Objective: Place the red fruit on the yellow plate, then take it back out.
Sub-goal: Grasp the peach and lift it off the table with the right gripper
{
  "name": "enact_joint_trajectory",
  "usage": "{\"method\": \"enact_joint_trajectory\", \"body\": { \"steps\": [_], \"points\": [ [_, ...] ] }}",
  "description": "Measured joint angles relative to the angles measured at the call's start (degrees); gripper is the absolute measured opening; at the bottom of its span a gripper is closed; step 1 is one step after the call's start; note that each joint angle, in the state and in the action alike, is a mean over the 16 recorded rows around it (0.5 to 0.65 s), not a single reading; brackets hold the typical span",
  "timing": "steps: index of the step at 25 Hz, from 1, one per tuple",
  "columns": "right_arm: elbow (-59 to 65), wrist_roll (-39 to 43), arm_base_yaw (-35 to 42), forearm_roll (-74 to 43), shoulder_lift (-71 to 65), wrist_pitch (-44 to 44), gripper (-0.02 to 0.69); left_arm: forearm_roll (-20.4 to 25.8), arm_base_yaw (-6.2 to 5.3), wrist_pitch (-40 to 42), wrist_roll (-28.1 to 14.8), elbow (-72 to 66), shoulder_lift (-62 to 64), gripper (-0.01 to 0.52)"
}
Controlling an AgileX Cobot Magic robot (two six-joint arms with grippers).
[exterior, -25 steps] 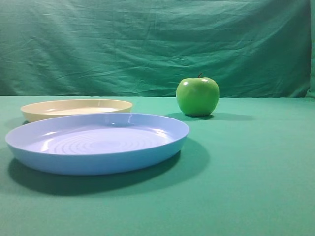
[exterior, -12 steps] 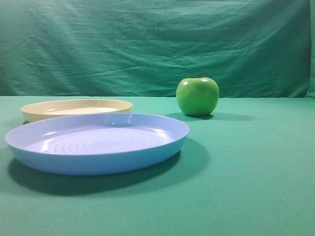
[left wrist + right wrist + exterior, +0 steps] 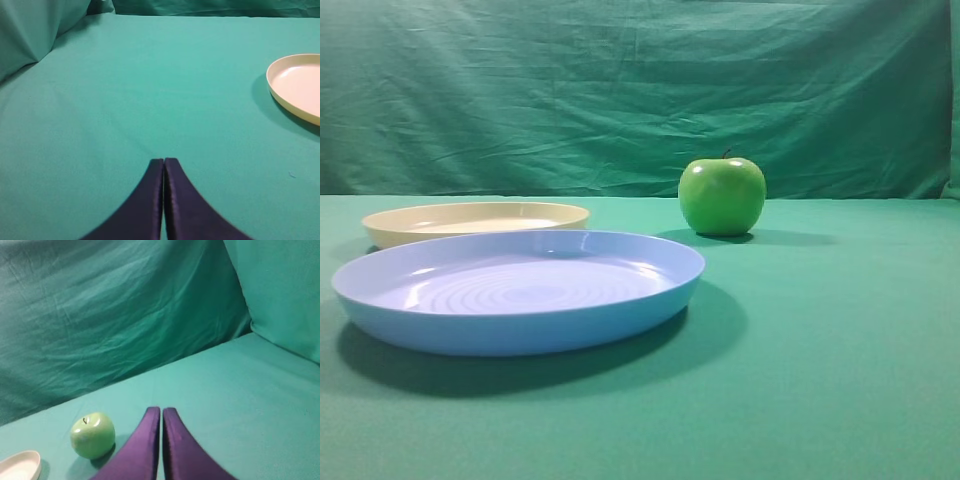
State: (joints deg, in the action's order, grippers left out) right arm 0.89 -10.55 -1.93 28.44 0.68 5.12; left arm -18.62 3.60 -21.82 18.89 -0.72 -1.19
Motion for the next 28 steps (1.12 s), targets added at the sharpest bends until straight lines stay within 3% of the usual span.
{"method": "enact_joint_trajectory", "body": {
  "steps": [6, 12, 28],
  "points": [
    [-3.4, -0.3, 0.0, 1.9, -0.9, 0.5, 0.0, 0.0, 0.0, 0.0, 0.0, 0.0, 0.0, 0.0],
    [-11.4, -2.0, 0.0, 1.9, -7.5, 8.1, 0.0, 0.0, 0.0, 0.0, 0.0, 0.0, 0.0, 0.0],
    [-29.3, -14.1, -0.2, 4.9, -44.9, 33.4, 0.0, 0.0, 0.0, 0.0, 0.0, 0.0, 0.0, 0.0]
  ]
}}
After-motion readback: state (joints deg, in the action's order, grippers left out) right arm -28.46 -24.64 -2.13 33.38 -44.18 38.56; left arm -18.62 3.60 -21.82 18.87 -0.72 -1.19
